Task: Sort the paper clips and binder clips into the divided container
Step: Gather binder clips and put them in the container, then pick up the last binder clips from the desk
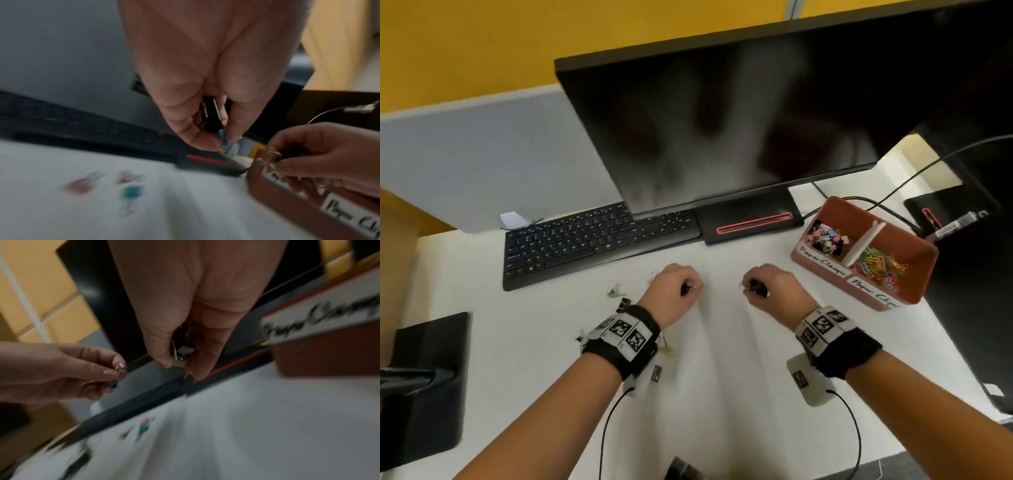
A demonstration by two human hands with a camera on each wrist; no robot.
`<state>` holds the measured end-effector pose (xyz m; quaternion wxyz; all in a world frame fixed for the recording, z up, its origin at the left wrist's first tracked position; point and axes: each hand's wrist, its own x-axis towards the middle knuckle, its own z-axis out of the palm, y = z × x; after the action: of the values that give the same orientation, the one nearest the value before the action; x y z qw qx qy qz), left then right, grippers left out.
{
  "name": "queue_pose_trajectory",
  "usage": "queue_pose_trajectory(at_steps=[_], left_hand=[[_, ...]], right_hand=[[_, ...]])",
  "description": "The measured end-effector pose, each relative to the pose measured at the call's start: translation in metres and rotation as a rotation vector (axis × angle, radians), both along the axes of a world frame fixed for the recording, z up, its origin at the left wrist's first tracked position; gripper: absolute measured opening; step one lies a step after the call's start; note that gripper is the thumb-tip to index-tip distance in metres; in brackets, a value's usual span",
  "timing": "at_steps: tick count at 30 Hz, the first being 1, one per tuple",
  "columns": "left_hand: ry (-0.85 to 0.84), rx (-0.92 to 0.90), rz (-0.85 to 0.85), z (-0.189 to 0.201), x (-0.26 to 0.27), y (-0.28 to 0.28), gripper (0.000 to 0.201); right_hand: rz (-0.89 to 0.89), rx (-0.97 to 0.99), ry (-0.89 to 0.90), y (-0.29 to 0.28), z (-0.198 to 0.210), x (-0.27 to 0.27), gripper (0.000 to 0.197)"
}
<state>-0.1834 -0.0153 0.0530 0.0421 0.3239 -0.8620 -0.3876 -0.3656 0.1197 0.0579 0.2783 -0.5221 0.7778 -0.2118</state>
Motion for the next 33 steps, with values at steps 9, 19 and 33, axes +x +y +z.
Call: queue_pose_trajectory(at_steps=[9, 19, 33], left_hand=[[0.254, 0.151, -0.065, 0.044, -0.216, 0.059, 0.017], [0.175, 0.255, 0.027, 0.049, -0.179, 0.045, 0.021], [-0.399, 0.009, 0.731, -0.024, 0.16, -0.017, 0.065]], right_hand=[[-0.413, 0.013, 0.161, 0.017, 0.048, -0.14, 0.021], [-0.236, 0.005, 0.0, 0.002, 0.036, -0.136, 0.055], [0.377, 0.186, 0.118, -0.091, -0.023, 0.054, 0.067]])
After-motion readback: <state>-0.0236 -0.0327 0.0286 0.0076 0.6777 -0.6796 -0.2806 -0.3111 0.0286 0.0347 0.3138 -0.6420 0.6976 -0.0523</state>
